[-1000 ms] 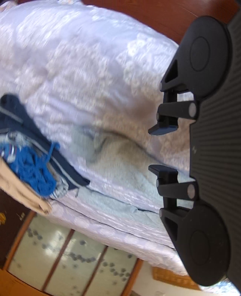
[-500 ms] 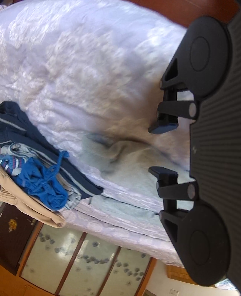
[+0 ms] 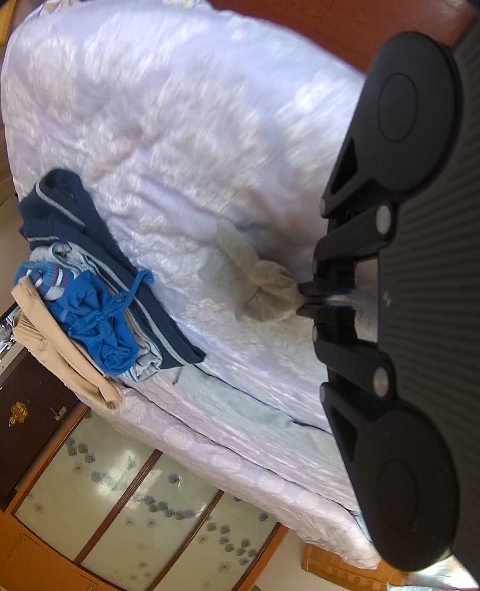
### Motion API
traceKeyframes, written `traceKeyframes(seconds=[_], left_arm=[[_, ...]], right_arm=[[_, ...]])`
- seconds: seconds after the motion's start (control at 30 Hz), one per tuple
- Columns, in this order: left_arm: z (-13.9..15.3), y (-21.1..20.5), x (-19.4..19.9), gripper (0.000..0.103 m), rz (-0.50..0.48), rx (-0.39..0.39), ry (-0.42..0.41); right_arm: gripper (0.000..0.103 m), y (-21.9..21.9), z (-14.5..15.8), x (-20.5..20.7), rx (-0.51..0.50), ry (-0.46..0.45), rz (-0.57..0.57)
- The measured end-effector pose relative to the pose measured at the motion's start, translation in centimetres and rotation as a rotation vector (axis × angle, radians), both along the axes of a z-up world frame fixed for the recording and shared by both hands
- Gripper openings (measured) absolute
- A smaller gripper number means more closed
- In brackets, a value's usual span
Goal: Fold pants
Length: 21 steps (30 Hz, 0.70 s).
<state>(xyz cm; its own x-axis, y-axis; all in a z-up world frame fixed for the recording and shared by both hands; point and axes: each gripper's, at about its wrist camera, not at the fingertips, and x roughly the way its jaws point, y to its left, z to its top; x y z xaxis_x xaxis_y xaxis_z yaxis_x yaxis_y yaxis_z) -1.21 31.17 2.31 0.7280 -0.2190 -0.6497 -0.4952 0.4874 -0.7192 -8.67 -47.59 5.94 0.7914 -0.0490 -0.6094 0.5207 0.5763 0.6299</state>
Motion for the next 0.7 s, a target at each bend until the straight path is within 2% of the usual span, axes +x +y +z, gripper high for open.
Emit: traceKeyframes(seconds=[0.1,0.13,0.17,0.2,0.23,0.27,0.3,0.33,0.37,0.53,0.7], left_arm=[[-1.3,-0.4,0.9,0.011,-0.020,-0.026,0.039],[-1.5,-0.5,0.8,0.012,-0.025,-0.033,0.034],[-1.5,-0.5,0.7,0.012,-0.024,-0.032,0.027],[-1.4,-0.6,0.7,0.012,-0.020,-0.030,0.020],[-1.3,-0.5,0.7,0.012,-0.018,-0.037,0.009],[-1.1,-0.4,0.8,0.012,-0.012,-0.050,0.000],[-0.7,-0.3,0.8,0.011,-0.009,-0.070,-0.017],[-0.1,-0.2,1.0,0.011,-0.009,-0.091,-0.041],[0.6,-0.2,1.3,0.011,-0.009,-0.105,-0.066],[5.4,-0.4,5.6,0.011,-0.036,-0.118,-0.168],[8.2,-0.5,13.0,0.011,-0.040,-0.101,-0.193]], right_arm=[[0.008,0.3,-1.3,-0.5,0.008,0.042,-0.004],[0.014,0.1,-2.0,-0.4,0.041,0.058,-0.014],[0.015,0.0,-2.5,-0.4,0.087,0.061,-0.037],[0.021,-0.3,-2.9,-0.7,0.126,0.041,-0.057],[0.033,-0.6,-3.2,-0.9,0.157,0.017,-0.073],[0.035,-0.8,-3.2,-1.0,0.175,-0.008,-0.077],[0.030,-0.9,-3.1,-0.8,0.173,-0.007,-0.071],[0.006,-0.8,-2.9,-0.3,0.160,0.014,-0.052],[0.007,-0.7,-2.4,0.2,0.147,0.023,-0.030],[0.007,-1.0,2.4,2.8,0.117,-0.120,-0.020],[0.007,-1.2,7.4,10.3,0.035,-0.183,0.011]])
